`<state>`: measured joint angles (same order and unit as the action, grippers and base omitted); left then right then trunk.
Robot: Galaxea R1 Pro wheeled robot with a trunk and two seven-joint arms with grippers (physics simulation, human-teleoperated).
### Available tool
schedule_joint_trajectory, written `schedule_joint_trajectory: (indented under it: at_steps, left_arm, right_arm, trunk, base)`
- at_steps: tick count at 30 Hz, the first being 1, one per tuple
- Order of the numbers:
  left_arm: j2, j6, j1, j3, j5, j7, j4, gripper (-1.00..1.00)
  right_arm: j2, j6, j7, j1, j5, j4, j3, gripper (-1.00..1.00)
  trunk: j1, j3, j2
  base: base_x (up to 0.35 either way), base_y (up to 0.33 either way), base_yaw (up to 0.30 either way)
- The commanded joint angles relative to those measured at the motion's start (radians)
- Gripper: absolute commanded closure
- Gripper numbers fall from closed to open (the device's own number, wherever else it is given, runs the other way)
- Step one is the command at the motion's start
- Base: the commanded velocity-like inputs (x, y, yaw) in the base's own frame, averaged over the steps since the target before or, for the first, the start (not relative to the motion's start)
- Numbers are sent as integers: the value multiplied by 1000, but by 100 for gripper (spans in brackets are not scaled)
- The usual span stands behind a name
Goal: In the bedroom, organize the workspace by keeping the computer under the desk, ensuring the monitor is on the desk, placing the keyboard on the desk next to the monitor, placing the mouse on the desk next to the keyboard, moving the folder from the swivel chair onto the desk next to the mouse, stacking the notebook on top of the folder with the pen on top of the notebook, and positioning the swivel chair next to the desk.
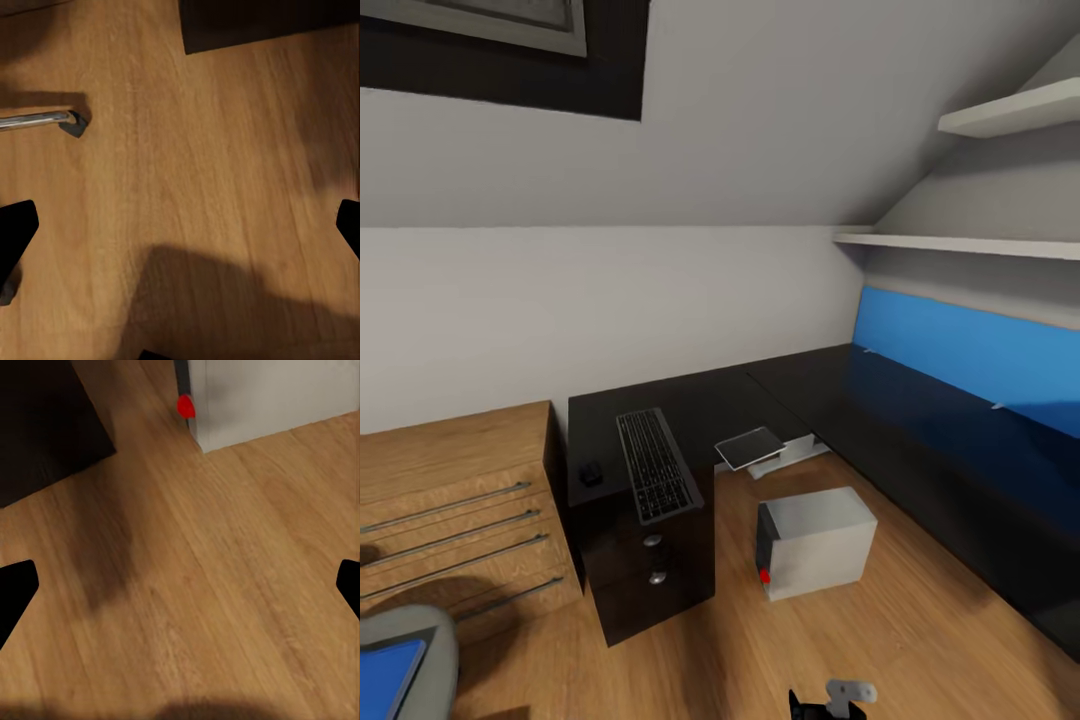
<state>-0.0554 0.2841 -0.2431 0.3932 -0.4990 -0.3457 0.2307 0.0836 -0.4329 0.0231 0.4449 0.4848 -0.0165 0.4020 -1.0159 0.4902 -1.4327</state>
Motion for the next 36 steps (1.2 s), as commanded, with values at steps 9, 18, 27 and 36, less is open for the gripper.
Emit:
schedule_joint_trajectory:
  at_steps: [9, 18, 27, 36]
  left_arm:
    - [3, 15, -1, 28, -13, -5, -2, -100]
    - [6, 18, -1, 18, -16, -8, -2, -100]
    - [4, 18, -1, 14, -17, -10, -2, -100]
    - [3, 18, -1, 12, -18, -12, -2, -100]
  right_arm:
    - [10, -12, 1, -3, 11, -3, 7, -100]
    - [12, -12, 2, -3, 15, -3, 7, -100]
    - [13, -12, 1, -3, 17, -4, 8, -100]
    - [13, -11, 1, -3, 17, -5, 8, -100]
  trunk:
    - [35, -27, 63]
    - [69, -55, 126]
    - [104, -84, 189]
    - [138, -110, 252]
  base:
    - [0, 0, 0]
    - [0, 0, 48]
    - [0, 0, 254]
    - [0, 0, 275]
